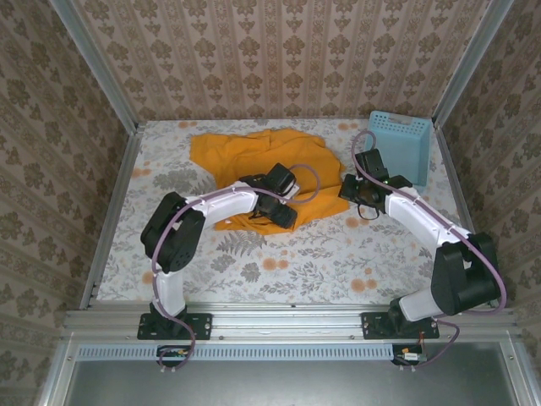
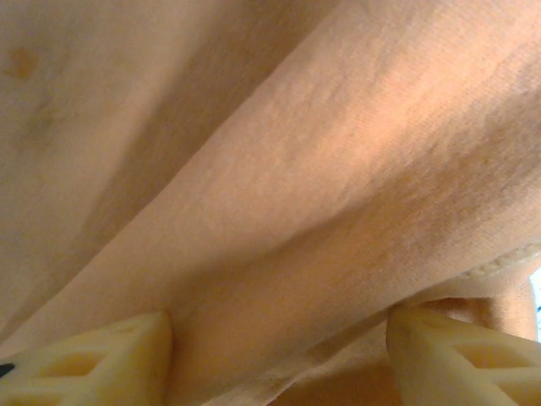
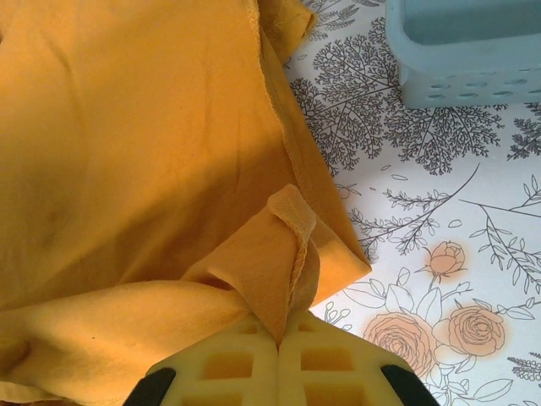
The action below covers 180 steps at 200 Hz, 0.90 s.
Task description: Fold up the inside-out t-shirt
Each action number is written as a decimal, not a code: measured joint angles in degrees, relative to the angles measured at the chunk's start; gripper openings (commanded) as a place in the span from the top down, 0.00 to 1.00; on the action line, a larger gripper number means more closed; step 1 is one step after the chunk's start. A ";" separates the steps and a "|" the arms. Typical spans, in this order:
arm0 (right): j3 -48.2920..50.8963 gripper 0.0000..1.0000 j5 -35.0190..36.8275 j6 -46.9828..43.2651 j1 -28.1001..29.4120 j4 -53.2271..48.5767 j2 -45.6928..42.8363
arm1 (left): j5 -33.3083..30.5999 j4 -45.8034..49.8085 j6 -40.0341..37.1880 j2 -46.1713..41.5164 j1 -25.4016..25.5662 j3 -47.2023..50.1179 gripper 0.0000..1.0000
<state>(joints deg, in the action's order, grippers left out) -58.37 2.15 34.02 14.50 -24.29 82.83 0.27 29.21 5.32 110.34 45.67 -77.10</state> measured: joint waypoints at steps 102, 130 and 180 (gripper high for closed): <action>0.00 0.96 2.43 -1.49 0.00 -0.13 -0.66 | -3.76 -2.54 3.17 -10.69 -0.37 3.54 1.00; 0.02 0.88 2.73 -2.01 0.00 -0.24 -1.44 | -2.95 -3.91 4.28 -15.10 -0.37 4.04 1.00; 4.57 0.61 2.34 -2.34 0.00 0.63 -8.15 | 2.75 -5.16 7.06 -21.09 -0.31 4.35 1.00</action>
<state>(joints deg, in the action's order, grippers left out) -53.80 4.49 31.68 14.50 -23.66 74.67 3.03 24.05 12.38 89.25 45.36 -72.75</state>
